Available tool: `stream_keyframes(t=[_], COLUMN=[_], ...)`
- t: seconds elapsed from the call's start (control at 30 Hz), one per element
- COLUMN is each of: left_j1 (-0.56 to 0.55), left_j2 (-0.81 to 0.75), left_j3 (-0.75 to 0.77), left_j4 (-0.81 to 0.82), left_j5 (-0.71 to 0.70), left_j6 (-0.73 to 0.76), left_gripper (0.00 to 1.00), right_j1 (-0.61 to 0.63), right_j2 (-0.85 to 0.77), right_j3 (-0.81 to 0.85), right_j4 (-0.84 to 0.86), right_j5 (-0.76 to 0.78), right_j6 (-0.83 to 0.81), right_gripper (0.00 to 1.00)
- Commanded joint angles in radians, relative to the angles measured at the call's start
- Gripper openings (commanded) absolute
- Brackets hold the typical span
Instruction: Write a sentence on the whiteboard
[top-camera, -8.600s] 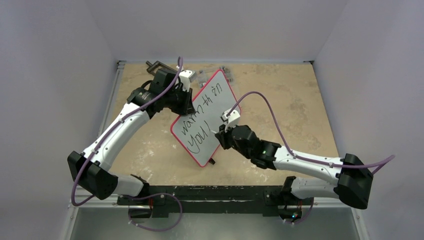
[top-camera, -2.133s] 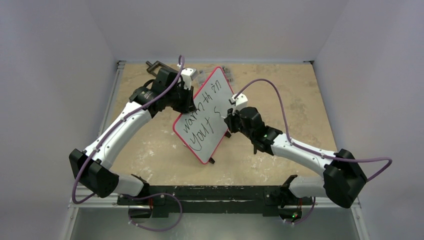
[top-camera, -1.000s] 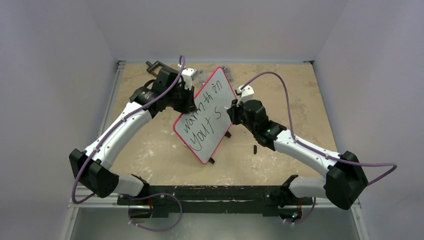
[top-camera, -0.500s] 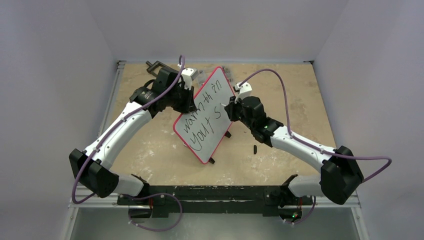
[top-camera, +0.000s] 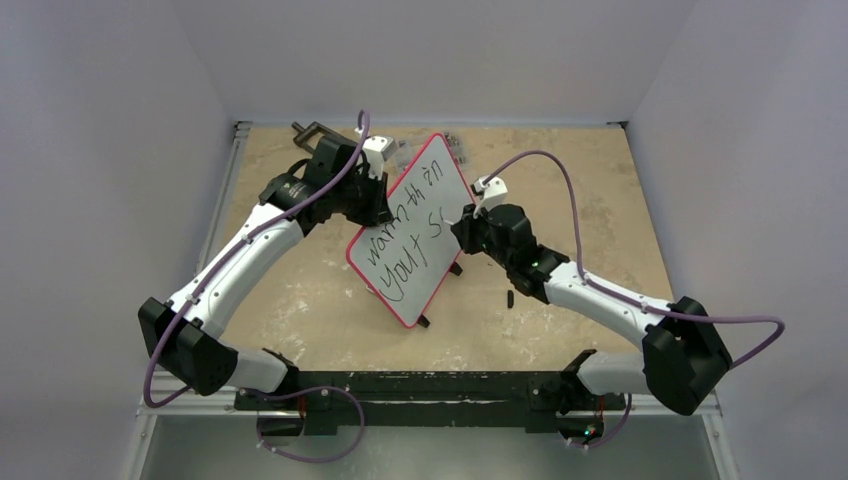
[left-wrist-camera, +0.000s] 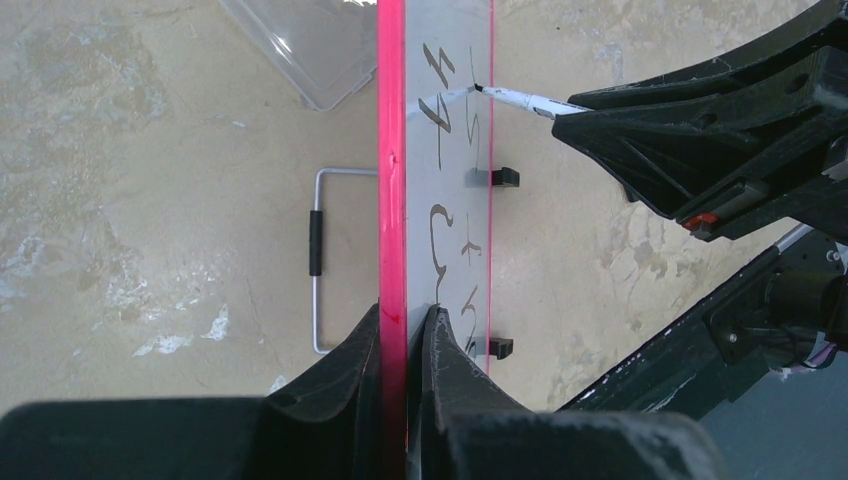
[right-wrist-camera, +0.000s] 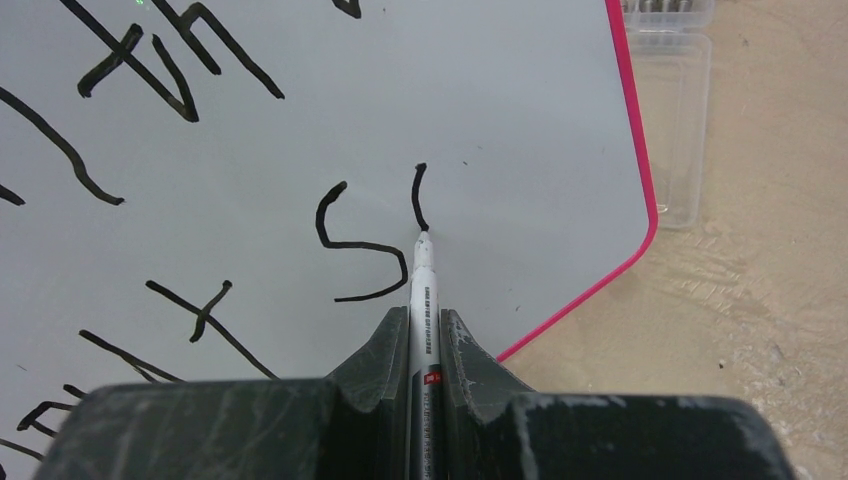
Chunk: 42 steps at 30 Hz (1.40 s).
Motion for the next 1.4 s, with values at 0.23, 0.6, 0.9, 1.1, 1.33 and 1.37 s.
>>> stream_keyframes(t=[0.23, 0.6, 0.9, 1.1, 1.33, 1.37], left_j1=[0.006, 0.006, 0.006, 0.006, 0.006, 0.006], left_j2=[0.037, 0.039, 0.036, 0.037, 0.036, 0.036], left_j3=[-0.026, -0.025, -0.026, -0.026, -0.026, -0.026], left_j4=[-0.117, -0.117, -0.117, -0.117, -0.117, -0.117], left_j5=[-0.229, -0.229, -0.229, -0.229, -0.229, -0.229], left_j6=[0.155, 0.155, 0.155, 0.155, 0.155, 0.155], left_gripper=[0.00, 0.00, 0.00, 0.00, 0.00, 0.00], right_j1=[0.006, 0.004, 0.003, 0.003, 0.003, 0.004], right_j2=[0.044, 0.087, 0.072, 0.042, 0.027, 0.026], right_j3=[0.053, 0.164, 0.174, 0.172, 0.167, 0.164], right_j4=[-0.014, -0.033, -0.032, -0.021, -0.015, -0.012], right_j5=[0.051, 0.056, 0.029, -0.005, -0.024, -0.025], right_j6=[0.003, -0.026, -0.017, -0.013, -0.007, -0.006], right_gripper=[0.00, 0.00, 0.00, 0.00, 0.00, 0.00])
